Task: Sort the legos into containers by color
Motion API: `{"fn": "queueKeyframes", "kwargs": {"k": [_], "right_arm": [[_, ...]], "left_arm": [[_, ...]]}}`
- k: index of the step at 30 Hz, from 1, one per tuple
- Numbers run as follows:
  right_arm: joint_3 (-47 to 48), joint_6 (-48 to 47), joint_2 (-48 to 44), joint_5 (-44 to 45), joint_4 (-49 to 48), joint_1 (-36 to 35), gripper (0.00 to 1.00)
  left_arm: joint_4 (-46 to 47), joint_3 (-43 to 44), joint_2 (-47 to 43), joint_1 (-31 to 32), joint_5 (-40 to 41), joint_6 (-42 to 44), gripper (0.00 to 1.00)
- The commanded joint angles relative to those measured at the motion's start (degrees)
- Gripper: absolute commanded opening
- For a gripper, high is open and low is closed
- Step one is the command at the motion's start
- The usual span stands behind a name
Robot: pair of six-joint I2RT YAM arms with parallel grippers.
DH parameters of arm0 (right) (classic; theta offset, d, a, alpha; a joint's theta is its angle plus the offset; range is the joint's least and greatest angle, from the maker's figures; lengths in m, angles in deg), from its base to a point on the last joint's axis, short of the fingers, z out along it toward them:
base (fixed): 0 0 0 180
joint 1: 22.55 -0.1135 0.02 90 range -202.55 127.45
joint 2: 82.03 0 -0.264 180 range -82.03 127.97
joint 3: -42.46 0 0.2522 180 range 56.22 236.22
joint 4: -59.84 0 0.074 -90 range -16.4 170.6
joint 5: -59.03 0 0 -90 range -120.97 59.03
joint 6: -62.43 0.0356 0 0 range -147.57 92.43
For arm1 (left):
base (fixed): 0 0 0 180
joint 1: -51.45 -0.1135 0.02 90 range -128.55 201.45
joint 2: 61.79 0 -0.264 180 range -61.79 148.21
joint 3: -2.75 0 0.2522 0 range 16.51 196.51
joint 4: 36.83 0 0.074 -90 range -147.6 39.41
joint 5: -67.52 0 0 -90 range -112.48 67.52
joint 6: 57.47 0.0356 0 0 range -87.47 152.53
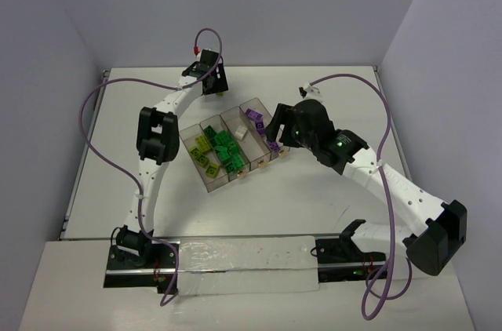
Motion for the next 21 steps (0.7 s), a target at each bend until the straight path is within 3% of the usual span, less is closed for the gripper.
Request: {"fn": "queueKeyframes", "kwargs": {"k": [1, 21], "right_arm": [[0.99, 0.55, -0.48, 0.24, -2.21, -0.05, 0.79], [0.99, 0.77, 0.03, -0.2, -2.46, 0.03, 0.79]], "left_arm": [[-0.31, 2.52, 0.52, -0.3, 0.85, -0.45, 0.88], [-0.67, -2.08, -3.04, -1.68, 3.19, -3.15, 0.88]]}}
